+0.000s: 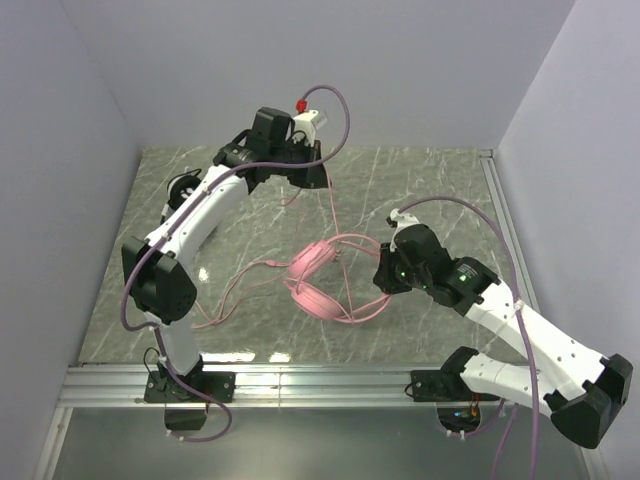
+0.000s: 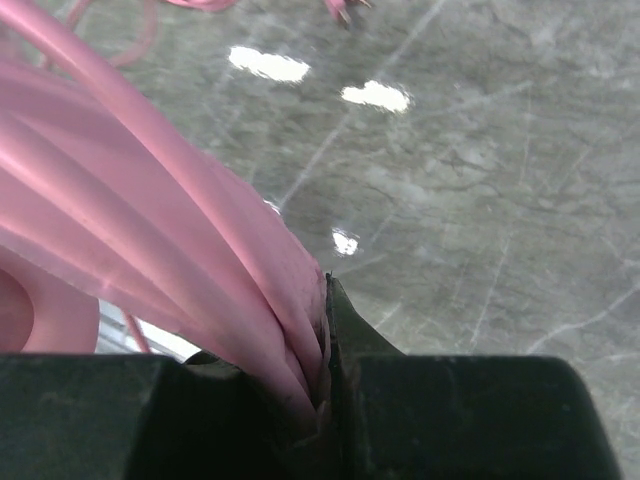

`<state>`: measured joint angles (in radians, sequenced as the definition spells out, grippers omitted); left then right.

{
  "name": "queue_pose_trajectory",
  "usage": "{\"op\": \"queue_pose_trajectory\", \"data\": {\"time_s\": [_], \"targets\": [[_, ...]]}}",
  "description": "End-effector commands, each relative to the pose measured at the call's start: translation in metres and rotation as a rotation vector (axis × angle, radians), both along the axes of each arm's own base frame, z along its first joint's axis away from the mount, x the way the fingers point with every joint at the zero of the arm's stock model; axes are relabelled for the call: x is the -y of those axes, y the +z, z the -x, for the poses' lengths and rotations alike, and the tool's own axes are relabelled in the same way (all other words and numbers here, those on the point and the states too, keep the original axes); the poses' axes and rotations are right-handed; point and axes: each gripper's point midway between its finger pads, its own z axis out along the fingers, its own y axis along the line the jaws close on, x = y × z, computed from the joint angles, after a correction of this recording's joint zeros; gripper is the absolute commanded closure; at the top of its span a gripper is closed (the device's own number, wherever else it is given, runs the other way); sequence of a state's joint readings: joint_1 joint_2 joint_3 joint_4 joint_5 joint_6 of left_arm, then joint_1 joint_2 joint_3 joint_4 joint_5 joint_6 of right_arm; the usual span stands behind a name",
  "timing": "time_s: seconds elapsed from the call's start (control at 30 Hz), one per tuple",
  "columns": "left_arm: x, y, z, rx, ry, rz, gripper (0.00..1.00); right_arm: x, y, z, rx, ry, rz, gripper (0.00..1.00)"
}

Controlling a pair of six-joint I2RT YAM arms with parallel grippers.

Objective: Wrap the headphones

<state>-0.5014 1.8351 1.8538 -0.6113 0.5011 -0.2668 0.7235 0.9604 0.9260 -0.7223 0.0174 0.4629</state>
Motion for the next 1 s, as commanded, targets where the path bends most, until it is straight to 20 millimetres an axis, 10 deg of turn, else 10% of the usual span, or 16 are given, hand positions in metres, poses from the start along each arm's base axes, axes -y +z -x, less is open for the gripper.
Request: {"op": "queue_pose_trajectory", "data": {"time_s": [0.0, 0.2, 0.6, 0.97], "targets": [[-0.032, 0.08, -0.012, 0.256, 0.121, 0.017, 1.0, -0.002, -0.012, 0.009, -0.031, 0.018, 0.02, 1.0], [-0.043, 0.101, 0.006, 0.276, 0.11, 0.003, 1.0, 0.006, -0.03, 0.002, -0.05, -0.024, 0.093, 1.0], [-0.058, 0.064, 0.043, 0.118, 0.057, -0.098, 1.0, 0.039, -0.045, -0.036, -0.033, -0.244, 0.358, 1.0], [-0.052, 0.073, 0.083, 0.025, -0.032, -0.007, 1.0, 0.05, -0.035, -0.077, 0.022, -0.384, 0.549, 1.0]]}}
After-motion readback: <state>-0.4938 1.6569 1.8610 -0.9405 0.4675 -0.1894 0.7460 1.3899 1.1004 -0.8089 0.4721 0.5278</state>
